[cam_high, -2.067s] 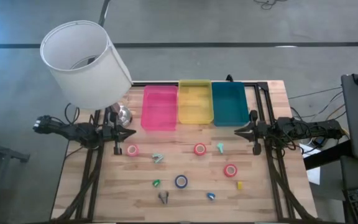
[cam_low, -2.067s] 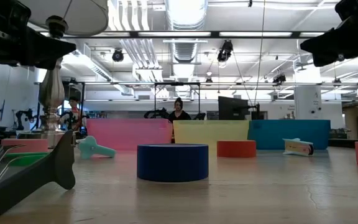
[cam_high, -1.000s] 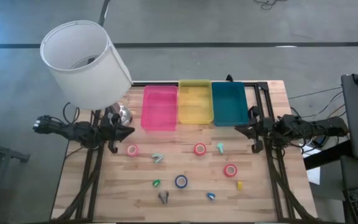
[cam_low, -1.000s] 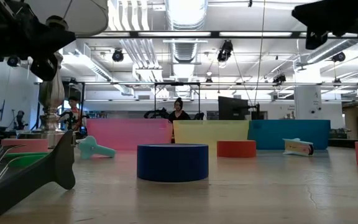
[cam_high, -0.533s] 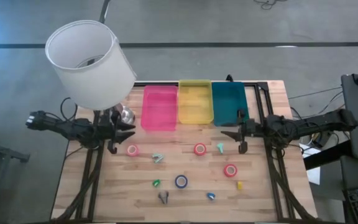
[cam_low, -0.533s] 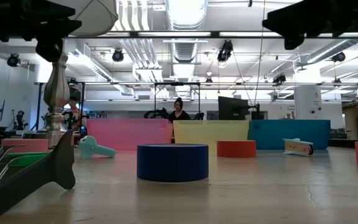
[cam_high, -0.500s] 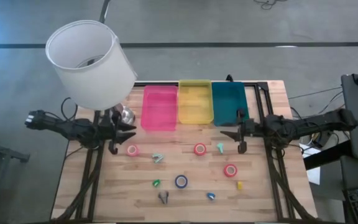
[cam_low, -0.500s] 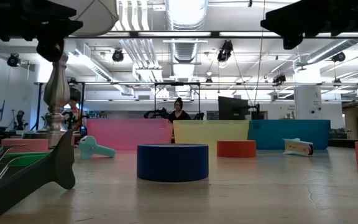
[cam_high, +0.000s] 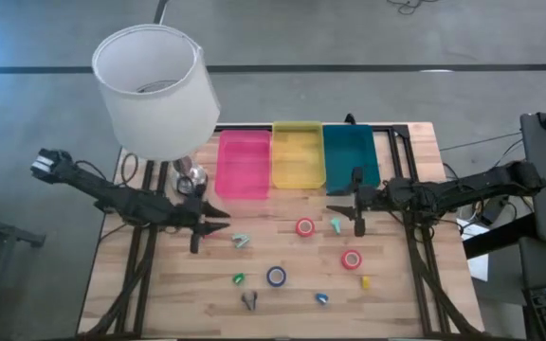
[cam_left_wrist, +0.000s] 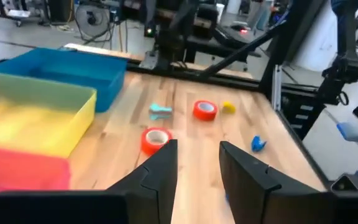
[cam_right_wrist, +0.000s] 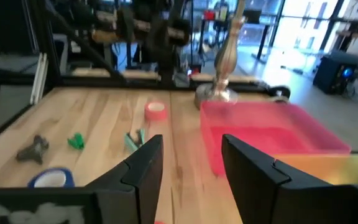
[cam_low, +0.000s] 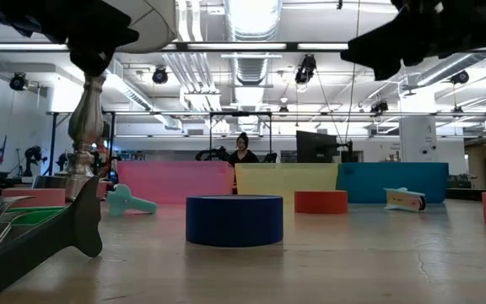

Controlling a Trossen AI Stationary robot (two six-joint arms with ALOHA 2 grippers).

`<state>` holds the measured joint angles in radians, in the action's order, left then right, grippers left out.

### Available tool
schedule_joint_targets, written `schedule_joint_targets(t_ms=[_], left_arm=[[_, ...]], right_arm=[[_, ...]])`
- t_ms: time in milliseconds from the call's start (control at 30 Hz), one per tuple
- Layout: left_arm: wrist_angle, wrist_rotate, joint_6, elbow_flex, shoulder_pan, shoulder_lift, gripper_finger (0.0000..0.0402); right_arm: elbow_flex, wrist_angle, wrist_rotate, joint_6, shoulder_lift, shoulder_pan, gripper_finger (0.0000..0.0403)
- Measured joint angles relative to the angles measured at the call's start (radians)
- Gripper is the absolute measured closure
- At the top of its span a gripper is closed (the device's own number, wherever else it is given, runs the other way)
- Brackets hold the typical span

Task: Pick and place Stapler, Stapler remover, tape
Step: Put the green stapler into the pink bin

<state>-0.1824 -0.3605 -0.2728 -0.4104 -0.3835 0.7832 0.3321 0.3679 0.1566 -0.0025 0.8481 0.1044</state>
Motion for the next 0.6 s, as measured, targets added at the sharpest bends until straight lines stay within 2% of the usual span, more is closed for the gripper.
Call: schedule_joint_targets(t_ms=[133,233,400,600], left_arm=[[0.017,-0.001,-0.027,-0.056,-0.02,0.133,0.028],[0.028,-0.008,0.011,-0.093,-0.026,0.196,0.028],[0.093,-0.127,-0.018,-0.108,-0.025,0.211,0.028],[0.038,-0.087,-0.144,-0.109,-0.037,0.229,0.028]], right_arm=[[-0.002,-0.021,0.0,0.046,0.03,0.0,0.0247],[-0.002,-0.02,-0.001,0.099,0.049,0.0,0.0251],[-0.002,-0.02,-0.001,0.146,0.072,0.0,0.0258],[-0.002,-0.019,-0.002,0.155,0.089,0.0,0.0261]])
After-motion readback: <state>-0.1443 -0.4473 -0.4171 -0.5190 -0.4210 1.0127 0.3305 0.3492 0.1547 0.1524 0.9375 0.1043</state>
